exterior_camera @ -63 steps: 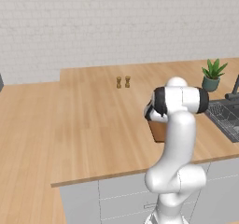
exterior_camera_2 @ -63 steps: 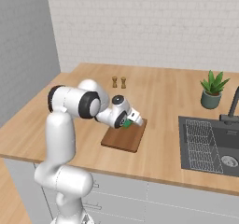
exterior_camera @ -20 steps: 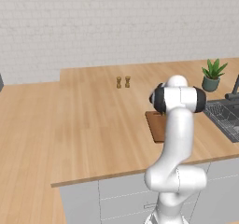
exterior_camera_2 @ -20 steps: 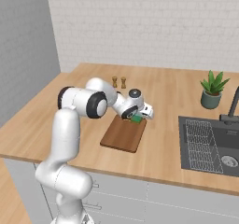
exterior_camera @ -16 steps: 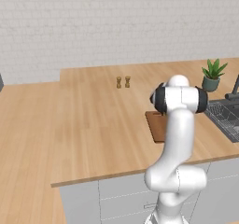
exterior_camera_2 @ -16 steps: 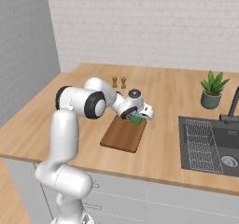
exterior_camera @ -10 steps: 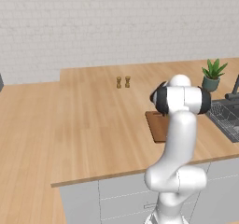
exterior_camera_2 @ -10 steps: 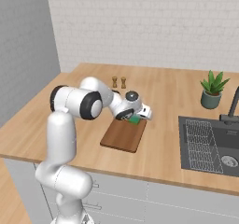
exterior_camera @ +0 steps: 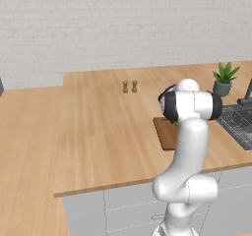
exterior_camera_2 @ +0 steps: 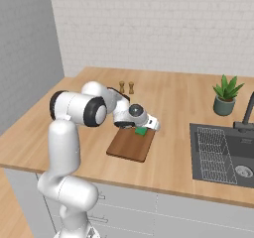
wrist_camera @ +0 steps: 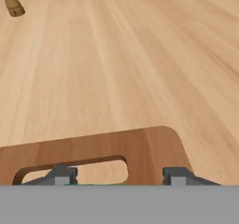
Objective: Pick up the sponge from the counter and clean the cutting board by briefly scrubbing or pressing down on the cutting board. Once finished, release the sponge.
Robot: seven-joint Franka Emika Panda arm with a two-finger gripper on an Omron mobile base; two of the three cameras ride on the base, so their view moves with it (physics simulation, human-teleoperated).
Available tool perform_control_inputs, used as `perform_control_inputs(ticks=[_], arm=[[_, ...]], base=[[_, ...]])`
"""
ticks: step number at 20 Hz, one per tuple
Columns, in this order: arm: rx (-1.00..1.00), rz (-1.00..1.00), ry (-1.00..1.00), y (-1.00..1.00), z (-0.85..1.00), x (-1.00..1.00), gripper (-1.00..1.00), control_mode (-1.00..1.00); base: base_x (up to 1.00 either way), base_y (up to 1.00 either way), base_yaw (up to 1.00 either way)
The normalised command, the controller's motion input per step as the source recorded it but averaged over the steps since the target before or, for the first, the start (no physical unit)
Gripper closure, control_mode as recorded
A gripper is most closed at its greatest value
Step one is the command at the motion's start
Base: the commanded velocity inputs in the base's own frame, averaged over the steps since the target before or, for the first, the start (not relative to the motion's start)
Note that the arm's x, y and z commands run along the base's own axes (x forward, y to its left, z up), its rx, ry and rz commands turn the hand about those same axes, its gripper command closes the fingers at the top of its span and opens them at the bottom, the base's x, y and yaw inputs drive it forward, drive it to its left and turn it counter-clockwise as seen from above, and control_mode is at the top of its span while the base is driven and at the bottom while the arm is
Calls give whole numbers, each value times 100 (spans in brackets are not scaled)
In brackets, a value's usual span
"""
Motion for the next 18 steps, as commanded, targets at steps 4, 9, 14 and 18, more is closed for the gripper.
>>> perform_control_inputs(ticks=[4, 9, 14, 18], arm=[[0, 6, 0, 0, -28, 6, 100, -100], [0, 6, 0, 0, -19, 16, 100, -100], [0, 4, 0, 0, -23, 4, 100, -100], [-1, 1, 0, -1, -24, -11, 100, -100]], base=[[0, 0, 0], [0, 0, 0], [0, 0, 0], [0, 0, 0]])
